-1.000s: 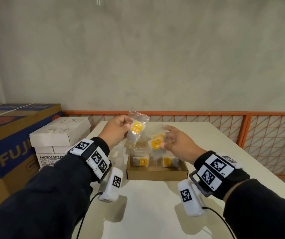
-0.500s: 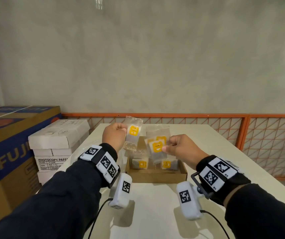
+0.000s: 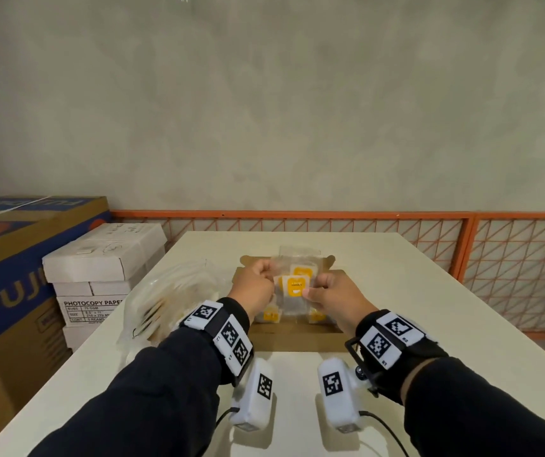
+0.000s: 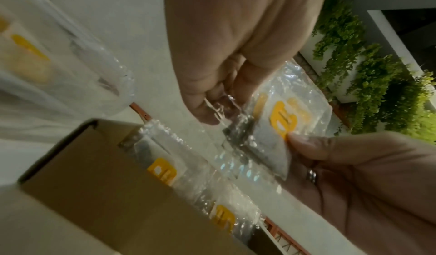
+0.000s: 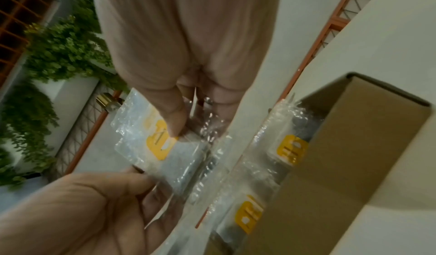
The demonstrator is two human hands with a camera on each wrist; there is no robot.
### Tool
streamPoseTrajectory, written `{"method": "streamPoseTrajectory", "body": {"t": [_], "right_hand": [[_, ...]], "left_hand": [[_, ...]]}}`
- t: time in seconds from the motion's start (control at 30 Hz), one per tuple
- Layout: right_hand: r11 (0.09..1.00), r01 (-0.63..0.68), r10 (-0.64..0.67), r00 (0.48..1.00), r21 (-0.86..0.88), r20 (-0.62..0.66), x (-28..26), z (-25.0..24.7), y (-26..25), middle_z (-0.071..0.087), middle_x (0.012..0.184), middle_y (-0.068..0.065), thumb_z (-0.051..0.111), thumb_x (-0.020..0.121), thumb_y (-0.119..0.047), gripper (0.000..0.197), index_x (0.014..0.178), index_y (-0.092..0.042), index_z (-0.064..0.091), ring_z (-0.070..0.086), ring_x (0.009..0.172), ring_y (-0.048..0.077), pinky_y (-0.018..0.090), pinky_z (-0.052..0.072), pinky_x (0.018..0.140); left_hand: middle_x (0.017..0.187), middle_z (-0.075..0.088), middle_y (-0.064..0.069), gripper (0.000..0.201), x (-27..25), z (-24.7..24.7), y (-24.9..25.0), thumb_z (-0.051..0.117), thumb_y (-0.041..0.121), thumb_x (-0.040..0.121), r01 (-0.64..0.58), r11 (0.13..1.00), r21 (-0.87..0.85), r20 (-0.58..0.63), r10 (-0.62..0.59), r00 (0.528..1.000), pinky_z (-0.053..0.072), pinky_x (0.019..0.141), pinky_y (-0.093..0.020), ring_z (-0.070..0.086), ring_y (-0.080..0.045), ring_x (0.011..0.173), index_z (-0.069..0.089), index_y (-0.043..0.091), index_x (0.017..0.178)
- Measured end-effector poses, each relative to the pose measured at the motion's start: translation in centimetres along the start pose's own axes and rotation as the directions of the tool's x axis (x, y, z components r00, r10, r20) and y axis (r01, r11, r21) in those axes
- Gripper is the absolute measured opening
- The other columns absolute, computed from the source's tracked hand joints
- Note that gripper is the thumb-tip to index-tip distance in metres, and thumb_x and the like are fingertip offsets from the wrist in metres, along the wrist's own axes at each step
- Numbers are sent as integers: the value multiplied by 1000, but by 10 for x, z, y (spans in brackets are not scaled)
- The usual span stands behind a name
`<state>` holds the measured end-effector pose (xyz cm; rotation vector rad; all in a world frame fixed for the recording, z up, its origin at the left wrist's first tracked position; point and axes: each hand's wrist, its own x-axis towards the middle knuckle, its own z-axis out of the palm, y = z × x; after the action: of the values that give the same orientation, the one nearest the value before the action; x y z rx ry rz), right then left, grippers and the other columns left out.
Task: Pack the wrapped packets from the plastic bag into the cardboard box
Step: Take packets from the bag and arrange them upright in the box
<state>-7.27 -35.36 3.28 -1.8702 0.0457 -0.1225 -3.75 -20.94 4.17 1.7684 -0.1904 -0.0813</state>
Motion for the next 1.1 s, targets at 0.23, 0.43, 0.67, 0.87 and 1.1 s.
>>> {"method": "streamPoseTrajectory", "body": {"t": [0.23, 0.43, 0.67, 0.87, 1.1], "right_hand": [[891, -39, 92, 991, -452, 96, 5, 4, 24, 53, 72, -3, 60, 87, -10, 14, 73, -14, 60, 50, 67, 10, 19, 37, 59], [818, -54, 131, 987, -572, 94, 13, 1, 26, 49, 67, -5, 60, 86, -14, 22, 67, -18, 50, 45, 62, 7, 18, 32, 53], [809, -101, 149, 988, -579, 36, 17, -1, 28, 49, 64, -3, 64, 83, -14, 29, 61, -18, 45, 45, 61, 10, 20, 32, 52], [816, -51, 128, 987, -576, 93, 14, -2, 26, 44, 59, -3, 63, 85, -12, 32, 58, -15, 45, 41, 55, 9, 19, 30, 51], [801, -37, 130, 985, -598, 113, 12, -3, 24, 46, 65, 1, 59, 86, -10, 22, 66, -9, 49, 43, 60, 12, 18, 31, 51]], "left_hand": [[91, 59, 0, 35, 7, 0, -30, 47, -10, 84, 84, 967, 241, 113, -114, 987, 44, 71, -22, 54, -18, 92, 56, 23, 75], [80, 55, 11, 25, 12, -2, -39, 62, 3, 85, 62, 950, 306, 60, -85, 995, 40, 77, -21, 53, -12, 87, 56, 25, 74], [97, 63, 2, 15, 14, -4, -40, 65, 8, 84, 96, 956, 278, 42, -111, 993, 39, 85, -23, 55, -13, 95, 70, 11, 98], [97, 64, -1, 21, 14, -2, -40, 63, 4, 85, 132, 958, 256, 70, -155, 985, 43, 87, -27, 56, -15, 93, 70, 8, 104], [112, 64, -8, 35, 15, -1, -43, 59, 3, 85, 80, 861, 502, 101, -151, 983, 47, 83, -26, 60, -22, 103, 60, 10, 120]]}}
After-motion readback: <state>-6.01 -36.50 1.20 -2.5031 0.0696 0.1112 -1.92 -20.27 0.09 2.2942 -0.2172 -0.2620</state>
